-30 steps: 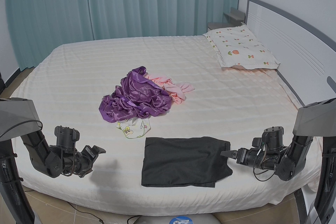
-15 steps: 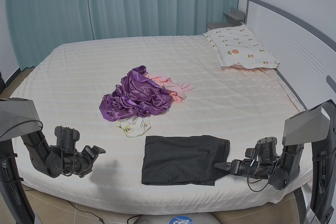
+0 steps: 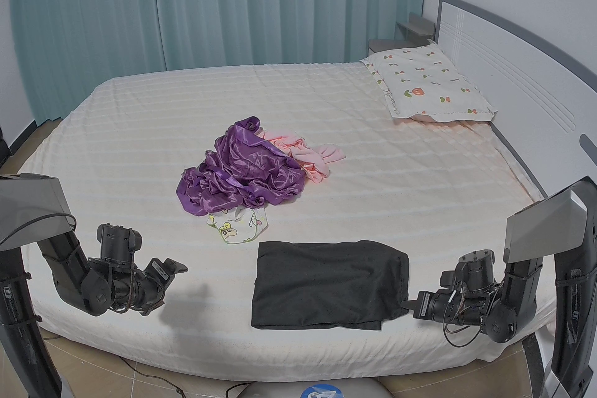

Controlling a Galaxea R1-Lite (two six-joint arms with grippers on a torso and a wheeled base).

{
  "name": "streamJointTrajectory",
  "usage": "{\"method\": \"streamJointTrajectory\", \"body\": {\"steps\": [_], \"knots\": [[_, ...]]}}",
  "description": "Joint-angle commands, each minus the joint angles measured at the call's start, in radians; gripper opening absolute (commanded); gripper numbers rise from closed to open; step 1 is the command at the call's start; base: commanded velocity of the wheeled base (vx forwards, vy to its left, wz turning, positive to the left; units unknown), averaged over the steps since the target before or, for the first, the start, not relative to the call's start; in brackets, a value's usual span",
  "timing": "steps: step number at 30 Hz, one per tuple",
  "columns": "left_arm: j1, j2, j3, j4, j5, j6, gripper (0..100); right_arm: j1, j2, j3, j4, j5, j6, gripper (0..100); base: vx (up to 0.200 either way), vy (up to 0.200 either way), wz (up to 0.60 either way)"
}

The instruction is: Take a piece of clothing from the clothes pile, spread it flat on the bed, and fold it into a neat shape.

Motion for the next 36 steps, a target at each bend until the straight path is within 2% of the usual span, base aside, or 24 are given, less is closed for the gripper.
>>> {"method": "streamJointTrajectory", "body": {"steps": [1, 8, 21, 22, 27, 30, 31, 32, 33, 36], "knots": [[0.000, 0.002, 0.000, 0.000, 0.000, 0.000, 100, -0.011, -0.040, 0.030, -0.001, 0.002, -0.002, 0, 0.000, 0.000, 0.00], [0.000, 0.002, 0.000, 0.000, 0.000, -0.002, 100, -0.028, -0.060, 0.073, 0.002, 0.009, -0.039, 0, 0.000, 0.000, 0.00], [0.000, 0.002, 0.000, 0.000, 0.000, -0.002, 100, -0.060, -0.039, 0.099, 0.047, 0.014, -0.164, 0, 0.000, 0.000, 0.00], [0.000, 0.002, 0.000, 0.000, 0.000, -0.002, 100, -0.060, -0.036, 0.097, 0.055, 0.014, -0.171, 100, 0.000, 0.000, 0.00], [0.000, 0.002, 0.000, 0.000, 0.000, -0.002, 100, -0.064, -0.040, 0.079, 0.047, 0.012, -0.177, 100, 0.000, 0.000, 0.00], [0.000, 0.000, 0.000, 0.000, 0.000, -0.002, 100, -0.095, -0.083, 0.030, 0.045, 0.016, -0.160, 100, 0.000, 0.000, 0.00], [0.000, 0.002, 0.000, 0.000, 0.000, -0.002, 100, -0.104, -0.094, -0.018, 0.051, 0.017, -0.106, 100, 0.000, 0.000, 0.00], [0.000, 0.002, 0.000, 0.000, 0.000, -0.002, 100, -0.104, -0.094, -0.018, 0.051, 0.017, -0.106, 100, 0.000, 0.000, 0.00], [0.000, 0.000, 0.000, 0.000, 0.000, -0.002, 100, -0.101, -0.076, -0.093, 0.061, 0.014, -0.005, 100, 0.000, 0.000, 0.00], [0.000, 0.000, 0.000, 0.000, 0.000, -0.002, 100, -0.097, 0.004, -0.217, 0.087, 0.002, 0.083, 100, 0.000, 0.000, 0.00]]}}
